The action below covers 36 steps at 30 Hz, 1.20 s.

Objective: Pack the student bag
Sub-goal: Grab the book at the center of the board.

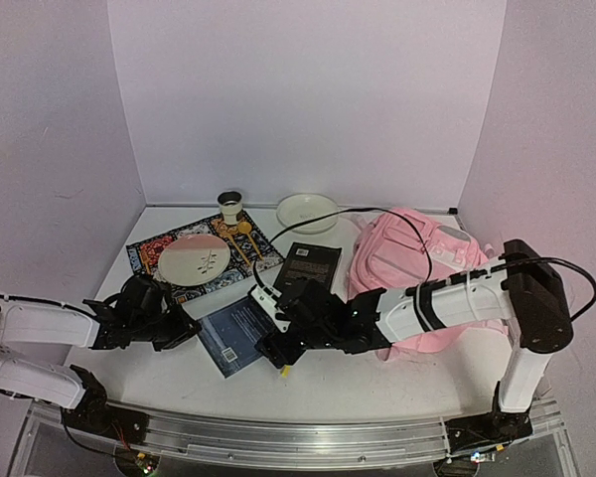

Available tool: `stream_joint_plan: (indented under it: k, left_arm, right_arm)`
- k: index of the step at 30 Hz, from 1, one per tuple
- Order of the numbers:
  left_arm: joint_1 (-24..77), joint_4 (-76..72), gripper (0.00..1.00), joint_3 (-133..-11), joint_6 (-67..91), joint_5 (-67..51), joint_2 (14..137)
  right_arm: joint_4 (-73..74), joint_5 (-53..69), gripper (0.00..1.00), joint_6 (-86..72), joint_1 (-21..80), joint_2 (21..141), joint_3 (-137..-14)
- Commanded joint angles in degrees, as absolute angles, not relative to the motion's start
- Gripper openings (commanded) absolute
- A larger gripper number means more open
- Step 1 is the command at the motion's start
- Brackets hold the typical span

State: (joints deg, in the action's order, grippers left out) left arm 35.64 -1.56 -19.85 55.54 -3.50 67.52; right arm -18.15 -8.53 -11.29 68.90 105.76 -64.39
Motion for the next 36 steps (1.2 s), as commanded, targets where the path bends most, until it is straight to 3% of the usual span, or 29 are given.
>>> stream_joint_plan:
  k: [1, 11, 36]
  left_arm:
    - [35.6, -5.21, 0.17, -21.26, 56.76, -4.61, 65.57]
    - [35.6, -7.67, 0.0, -20.56, 59.58, -6.74, 64.4]
    - [35.71, -8.45, 0.0, -20.85, 66.37, -9.88, 57.65]
  right_arm:
    - [-19.12, -8.53, 0.77, -8.37, 70.28, 108.36, -67.95]
    - [-19.87, -10.82, 0.81, -2.41, 73.86, 114.85, -74.22]
    - [-23.85, -22.91, 0.98, 8.74, 79.17, 123.31, -78.97]
